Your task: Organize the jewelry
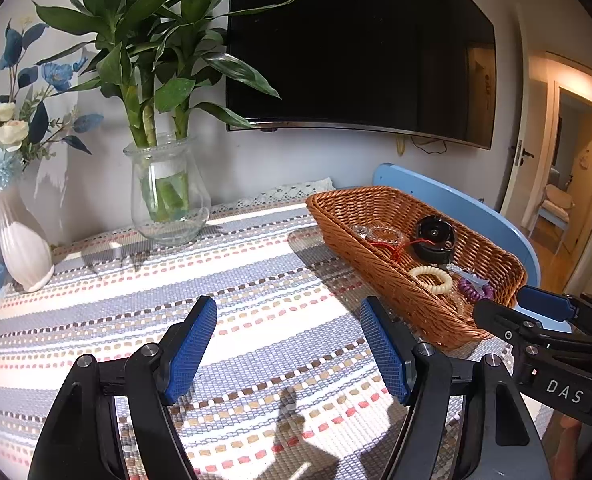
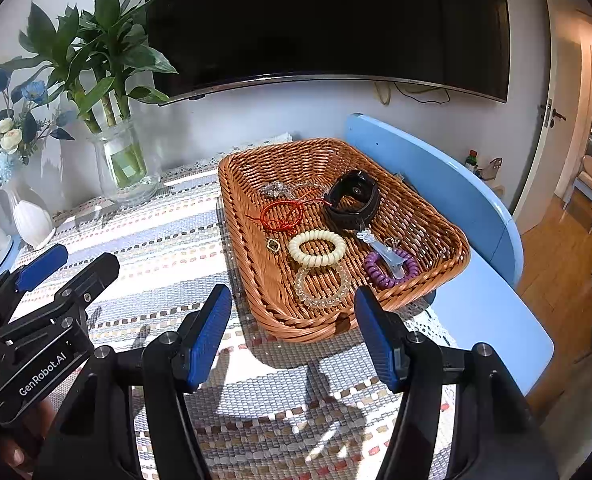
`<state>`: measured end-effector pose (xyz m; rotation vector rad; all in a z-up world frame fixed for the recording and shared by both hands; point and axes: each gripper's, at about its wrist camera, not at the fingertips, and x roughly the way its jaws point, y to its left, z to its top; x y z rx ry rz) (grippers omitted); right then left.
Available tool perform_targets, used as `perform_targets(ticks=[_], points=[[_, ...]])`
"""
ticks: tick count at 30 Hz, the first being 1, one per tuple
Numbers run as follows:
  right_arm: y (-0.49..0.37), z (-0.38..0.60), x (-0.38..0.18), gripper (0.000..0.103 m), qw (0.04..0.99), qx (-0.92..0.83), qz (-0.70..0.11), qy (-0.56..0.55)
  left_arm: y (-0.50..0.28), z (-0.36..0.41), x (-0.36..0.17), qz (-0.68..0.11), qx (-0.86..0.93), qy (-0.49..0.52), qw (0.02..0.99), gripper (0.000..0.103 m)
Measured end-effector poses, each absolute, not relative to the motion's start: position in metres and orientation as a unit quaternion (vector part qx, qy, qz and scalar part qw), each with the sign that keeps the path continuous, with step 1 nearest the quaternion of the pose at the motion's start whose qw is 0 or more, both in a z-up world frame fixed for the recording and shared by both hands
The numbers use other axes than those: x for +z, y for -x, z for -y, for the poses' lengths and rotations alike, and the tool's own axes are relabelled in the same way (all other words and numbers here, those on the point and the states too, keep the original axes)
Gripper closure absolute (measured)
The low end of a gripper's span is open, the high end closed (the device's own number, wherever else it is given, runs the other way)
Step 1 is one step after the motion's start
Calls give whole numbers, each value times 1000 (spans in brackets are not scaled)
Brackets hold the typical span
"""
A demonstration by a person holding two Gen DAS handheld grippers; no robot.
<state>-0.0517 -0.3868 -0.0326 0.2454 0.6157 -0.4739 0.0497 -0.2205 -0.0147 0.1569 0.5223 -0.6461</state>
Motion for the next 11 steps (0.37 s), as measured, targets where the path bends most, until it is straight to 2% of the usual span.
perform_targets(ticks=[11], points=[[50,383,-34,37,919,-226,-302,-119,-46,220,-13,-229,-294,-93,923,28]])
